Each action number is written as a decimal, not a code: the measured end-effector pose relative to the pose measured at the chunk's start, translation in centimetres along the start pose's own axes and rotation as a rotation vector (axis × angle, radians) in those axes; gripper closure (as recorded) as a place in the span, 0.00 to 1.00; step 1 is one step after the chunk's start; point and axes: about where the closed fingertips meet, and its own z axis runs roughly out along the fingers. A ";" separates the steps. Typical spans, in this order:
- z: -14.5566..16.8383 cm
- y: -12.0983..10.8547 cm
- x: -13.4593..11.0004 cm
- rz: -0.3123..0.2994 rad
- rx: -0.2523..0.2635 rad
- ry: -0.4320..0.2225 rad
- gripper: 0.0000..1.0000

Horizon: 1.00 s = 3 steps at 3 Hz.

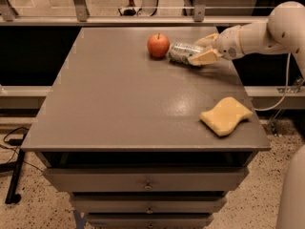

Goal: Move 7up can near apple

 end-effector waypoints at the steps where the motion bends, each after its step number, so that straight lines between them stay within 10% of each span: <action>1: 0.0 0.1 0.1 0.003 -0.003 0.009 0.30; 3: -0.4 0.5 -0.2 -0.003 -0.009 0.021 0.00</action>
Offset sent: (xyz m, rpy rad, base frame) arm -0.0085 -0.0085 0.0083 -0.0307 0.0095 -0.0076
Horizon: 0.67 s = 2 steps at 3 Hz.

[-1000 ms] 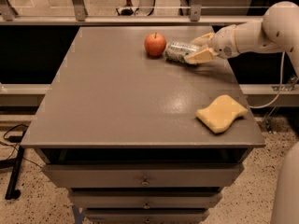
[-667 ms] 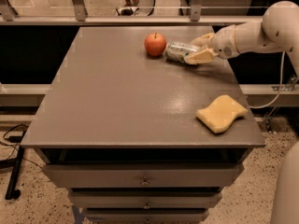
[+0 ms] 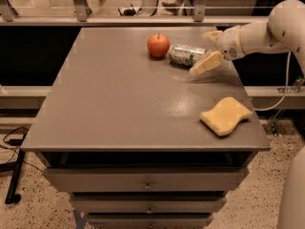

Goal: Move 7up can near apple

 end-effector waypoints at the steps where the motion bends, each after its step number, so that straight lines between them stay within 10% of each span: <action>1: -0.5 0.1 -1.3 -0.022 0.003 -0.013 0.00; 2: -0.5 0.1 -1.3 -0.022 0.003 -0.013 0.00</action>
Offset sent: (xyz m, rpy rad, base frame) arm -0.0118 -0.0064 0.0827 0.0283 -0.1448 0.0159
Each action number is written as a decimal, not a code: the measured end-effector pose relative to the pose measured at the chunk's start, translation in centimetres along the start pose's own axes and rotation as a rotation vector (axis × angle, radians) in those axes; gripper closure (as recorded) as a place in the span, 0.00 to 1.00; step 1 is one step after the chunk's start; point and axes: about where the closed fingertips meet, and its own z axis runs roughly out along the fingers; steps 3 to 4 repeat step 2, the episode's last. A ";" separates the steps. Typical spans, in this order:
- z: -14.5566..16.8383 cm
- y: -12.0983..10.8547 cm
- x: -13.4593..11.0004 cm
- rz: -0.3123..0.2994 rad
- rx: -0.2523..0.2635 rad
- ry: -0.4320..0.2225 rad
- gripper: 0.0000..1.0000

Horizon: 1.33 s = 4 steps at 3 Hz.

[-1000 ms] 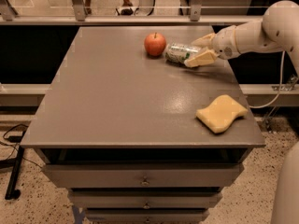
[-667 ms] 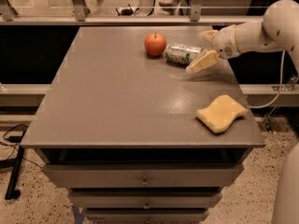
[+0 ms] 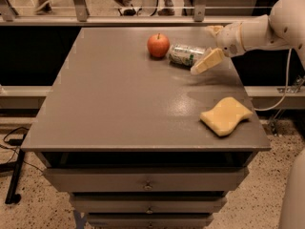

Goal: Move 7up can near apple

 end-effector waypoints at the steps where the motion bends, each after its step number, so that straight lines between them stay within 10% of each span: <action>1: -7.4 -1.0 -4.9 -0.036 0.075 -0.140 0.00; 2: -15.7 -0.8 -9.1 -0.045 0.180 -0.253 0.00; 4: -15.7 -0.8 -9.1 -0.045 0.180 -0.253 0.00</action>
Offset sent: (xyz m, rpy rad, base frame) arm -0.1037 -0.1117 0.2232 0.2825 -0.3271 -0.1316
